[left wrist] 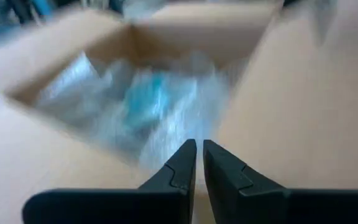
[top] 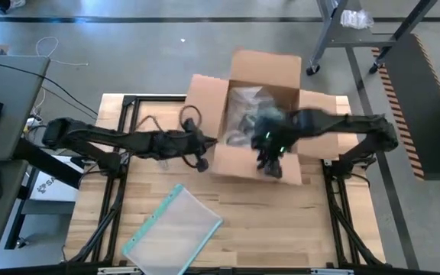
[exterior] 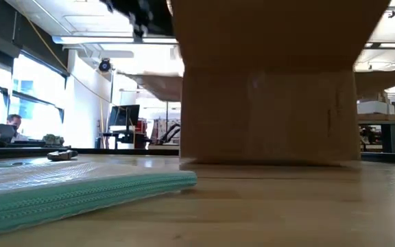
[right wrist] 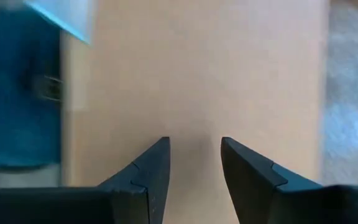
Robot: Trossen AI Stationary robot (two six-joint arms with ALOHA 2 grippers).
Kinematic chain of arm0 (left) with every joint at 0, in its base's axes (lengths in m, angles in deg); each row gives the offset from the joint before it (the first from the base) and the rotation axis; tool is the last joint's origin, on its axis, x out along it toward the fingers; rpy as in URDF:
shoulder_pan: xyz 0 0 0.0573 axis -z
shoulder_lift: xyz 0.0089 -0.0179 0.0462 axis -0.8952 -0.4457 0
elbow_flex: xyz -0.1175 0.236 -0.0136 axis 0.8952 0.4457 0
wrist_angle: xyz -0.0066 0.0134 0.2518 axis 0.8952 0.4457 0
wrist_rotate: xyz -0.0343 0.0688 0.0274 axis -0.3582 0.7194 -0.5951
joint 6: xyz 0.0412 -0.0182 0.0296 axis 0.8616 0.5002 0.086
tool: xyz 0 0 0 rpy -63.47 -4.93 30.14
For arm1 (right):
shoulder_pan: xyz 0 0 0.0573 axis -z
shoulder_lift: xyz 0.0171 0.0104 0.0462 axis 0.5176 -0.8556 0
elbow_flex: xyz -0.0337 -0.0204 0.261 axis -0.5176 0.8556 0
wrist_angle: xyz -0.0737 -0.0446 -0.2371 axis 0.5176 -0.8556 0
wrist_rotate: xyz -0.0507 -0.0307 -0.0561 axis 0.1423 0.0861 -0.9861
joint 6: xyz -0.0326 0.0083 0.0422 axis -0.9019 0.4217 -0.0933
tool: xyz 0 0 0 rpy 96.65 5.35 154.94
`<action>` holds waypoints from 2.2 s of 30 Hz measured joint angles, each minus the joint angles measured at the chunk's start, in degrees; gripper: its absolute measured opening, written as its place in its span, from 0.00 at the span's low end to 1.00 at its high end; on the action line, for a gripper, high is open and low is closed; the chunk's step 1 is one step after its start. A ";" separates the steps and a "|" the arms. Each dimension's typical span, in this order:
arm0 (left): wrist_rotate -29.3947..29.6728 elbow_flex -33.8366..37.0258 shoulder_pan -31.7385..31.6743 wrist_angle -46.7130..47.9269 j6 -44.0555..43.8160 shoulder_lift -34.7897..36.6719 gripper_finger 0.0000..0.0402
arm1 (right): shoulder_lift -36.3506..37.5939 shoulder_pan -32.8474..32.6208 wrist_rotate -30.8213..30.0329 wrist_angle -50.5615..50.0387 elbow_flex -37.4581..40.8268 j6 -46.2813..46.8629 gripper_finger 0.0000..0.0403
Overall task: Unpack boxes
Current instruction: Open the cardboard box using the black cutter, then open the white zip bag
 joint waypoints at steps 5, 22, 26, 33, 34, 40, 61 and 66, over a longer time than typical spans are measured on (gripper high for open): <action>-2.66 0.02 1.70 1.53 0.27 6.15 0.03 | 0.33 -5.79 -7.77 8.96 13.48 5.08 0.32; -5.12 0.13 -3.93 7.32 -5.11 -5.75 0.03 | 0.50 -12.65 -29.35 4.76 16.11 10.32 0.32; -7.00 0.12 -5.99 3.36 -5.16 -11.35 0.03 | 0.61 -13.15 -29.02 9.71 12.64 6.51 0.32; -10.72 0.08 -10.04 -0.20 -2.71 -13.78 0.03 | 0.50 -10.09 -29.57 15.68 19.31 0.15 0.32; -11.03 0.13 -10.23 0.73 -2.70 -12.52 0.03 | 0.48 -9.62 -32.77 15.51 20.39 1.05 0.32; -11.96 -0.71 -7.11 11.02 -3.39 0.45 0.03 | 0.46 -9.90 -40.37 18.08 19.93 2.32 0.32; -22.72 2.21 41.10 38.41 -47.54 1.91 0.00 | -7.48 -14.71 -30.44 49.92 17.26 -8.42 0.32; -30.57 2.19 48.65 19.61 -47.94 -11.62 0.00 | -9.75 -16.22 -27.23 49.20 17.26 -5.51 0.32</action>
